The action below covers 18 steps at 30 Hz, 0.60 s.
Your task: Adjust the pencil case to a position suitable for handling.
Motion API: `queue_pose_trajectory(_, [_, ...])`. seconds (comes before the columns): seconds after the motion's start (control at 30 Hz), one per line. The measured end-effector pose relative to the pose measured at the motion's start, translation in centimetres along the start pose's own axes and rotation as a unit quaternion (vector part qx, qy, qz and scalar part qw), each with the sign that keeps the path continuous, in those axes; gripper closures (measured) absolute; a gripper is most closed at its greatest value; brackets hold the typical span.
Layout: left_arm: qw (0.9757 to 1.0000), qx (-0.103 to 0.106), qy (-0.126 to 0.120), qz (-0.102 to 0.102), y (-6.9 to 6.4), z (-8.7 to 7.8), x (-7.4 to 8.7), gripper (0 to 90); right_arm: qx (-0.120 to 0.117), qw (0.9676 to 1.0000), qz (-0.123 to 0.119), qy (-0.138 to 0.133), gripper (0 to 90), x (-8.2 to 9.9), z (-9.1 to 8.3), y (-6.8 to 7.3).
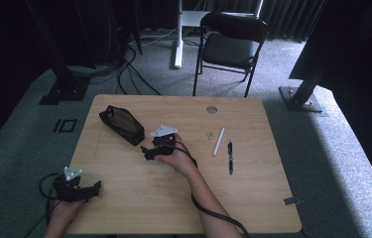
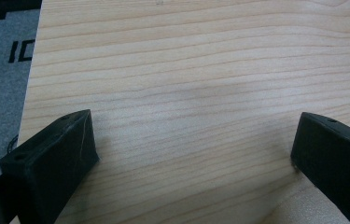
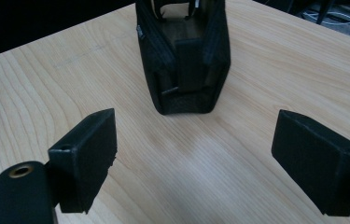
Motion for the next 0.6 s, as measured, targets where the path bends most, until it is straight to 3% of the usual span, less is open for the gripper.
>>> queue_pose_trajectory(0.4, [1.0, 0.002, 0.0, 0.002, 0.0, 0.0, 0.0, 0.4, 0.0, 1.0, -0.001, -0.002, 19.3, -1.0, 1.9, 0.4])
queue_pose_trajectory(0.6, [1.0, 0.002, -0.001, 0.002, 0.0, 0.0, 0.0, 0.3, 0.011, 0.9998, -0.016, 0.0, 30.6, -1.4, 2.6, 0.3])
Point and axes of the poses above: each handheld gripper's, and its own axes: z roughly forward along the jaws, x roughly out of its underside, y roughly to its left, the point moved 8 cm from there along z, roughly forward along the jaws, and after that the axes turned 1 degree about -z, right-handed, at the moved point
